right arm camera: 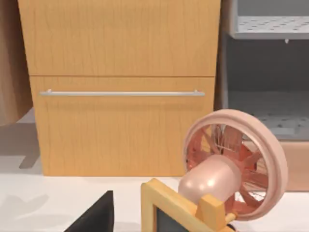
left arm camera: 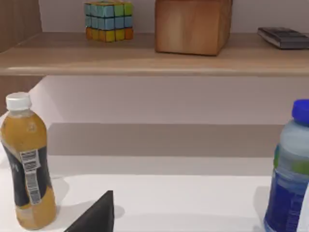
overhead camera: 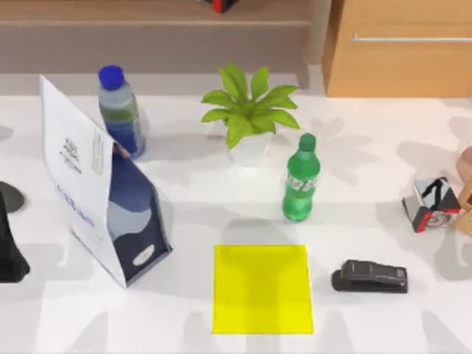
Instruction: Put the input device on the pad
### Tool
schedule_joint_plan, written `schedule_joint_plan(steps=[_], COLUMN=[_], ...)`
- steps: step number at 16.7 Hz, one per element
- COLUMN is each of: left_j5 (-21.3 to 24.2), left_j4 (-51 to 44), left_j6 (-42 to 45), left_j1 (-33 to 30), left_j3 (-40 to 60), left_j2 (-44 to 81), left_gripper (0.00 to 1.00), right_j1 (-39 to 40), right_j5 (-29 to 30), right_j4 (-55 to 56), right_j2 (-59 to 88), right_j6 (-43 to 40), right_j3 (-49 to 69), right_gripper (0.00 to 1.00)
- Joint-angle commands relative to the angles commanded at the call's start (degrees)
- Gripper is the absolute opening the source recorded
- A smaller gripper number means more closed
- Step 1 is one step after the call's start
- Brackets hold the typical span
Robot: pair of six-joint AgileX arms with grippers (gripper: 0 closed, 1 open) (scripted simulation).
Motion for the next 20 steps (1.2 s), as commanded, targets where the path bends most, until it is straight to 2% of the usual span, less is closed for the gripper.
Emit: schedule_joint_plan(steps=[4,8,12,20], left_j5=[-0.06,-0.02,0.39,1.25], left_j4=[-1.19,-8.22,-19.76,-46.43], left_j6=[1.76,12.66,33.1,84.7], left_j1=[0.19,1.05,2.27,5.34], left_j3=[1.75,12.38,30.2,70.41], left_j2=[1.75,12.62,32.83,83.73], left_gripper=[1.0,1.0,1.0,1.0], right_j1=[0.0,0.0,0.0,0.0], right_j5=[0.0,0.0,0.0,0.0], right_j4=[0.0,0.0,0.0,0.0], right_j2=[0.0,0.0,0.0,0.0], right_j6=[0.0,0.0,0.0,0.0], right_j3=[0.0,0.0,0.0,0.0], right_gripper=[1.0,1.0,1.0,1.0])
